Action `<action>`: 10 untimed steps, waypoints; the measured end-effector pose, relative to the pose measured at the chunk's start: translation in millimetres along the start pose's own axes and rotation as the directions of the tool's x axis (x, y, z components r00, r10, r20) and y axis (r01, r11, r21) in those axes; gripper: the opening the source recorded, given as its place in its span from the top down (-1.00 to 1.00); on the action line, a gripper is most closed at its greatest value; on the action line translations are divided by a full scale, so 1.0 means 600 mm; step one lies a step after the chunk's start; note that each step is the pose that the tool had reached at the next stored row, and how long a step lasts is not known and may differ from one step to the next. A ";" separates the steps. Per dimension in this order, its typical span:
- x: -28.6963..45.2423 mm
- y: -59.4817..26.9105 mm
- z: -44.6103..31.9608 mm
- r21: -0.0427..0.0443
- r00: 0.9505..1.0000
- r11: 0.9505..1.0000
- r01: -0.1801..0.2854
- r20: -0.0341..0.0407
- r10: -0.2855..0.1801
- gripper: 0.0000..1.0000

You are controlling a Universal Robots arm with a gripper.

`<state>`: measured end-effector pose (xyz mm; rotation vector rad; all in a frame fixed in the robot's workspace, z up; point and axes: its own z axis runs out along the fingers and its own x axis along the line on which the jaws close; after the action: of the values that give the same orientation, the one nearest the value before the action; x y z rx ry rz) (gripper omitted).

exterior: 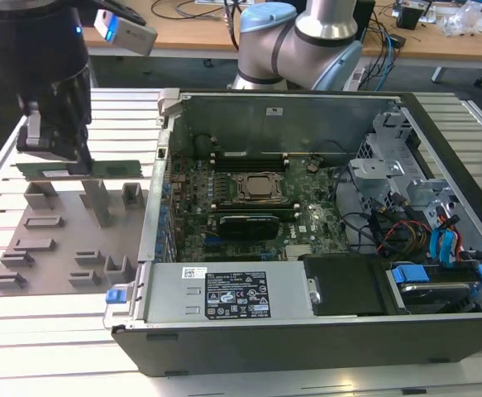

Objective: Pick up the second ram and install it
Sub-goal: 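Pick up the second ram and move it above second insertion slot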

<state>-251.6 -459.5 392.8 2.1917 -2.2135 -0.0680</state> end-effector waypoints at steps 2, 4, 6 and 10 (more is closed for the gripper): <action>0.000 -0.018 -0.001 -0.001 1.000 1.000 0.000 0.000 0.000 0.73; -0.001 -0.030 -0.001 -0.001 1.000 1.000 0.000 0.000 0.000 0.73; -0.001 -0.046 -0.002 -0.002 1.000 1.000 0.000 0.000 0.000 0.73; -0.002 -0.084 -0.004 -0.003 1.000 1.000 0.000 0.000 0.000 0.73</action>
<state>-201.0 -458.7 392.6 2.1903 -2.2115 -0.0717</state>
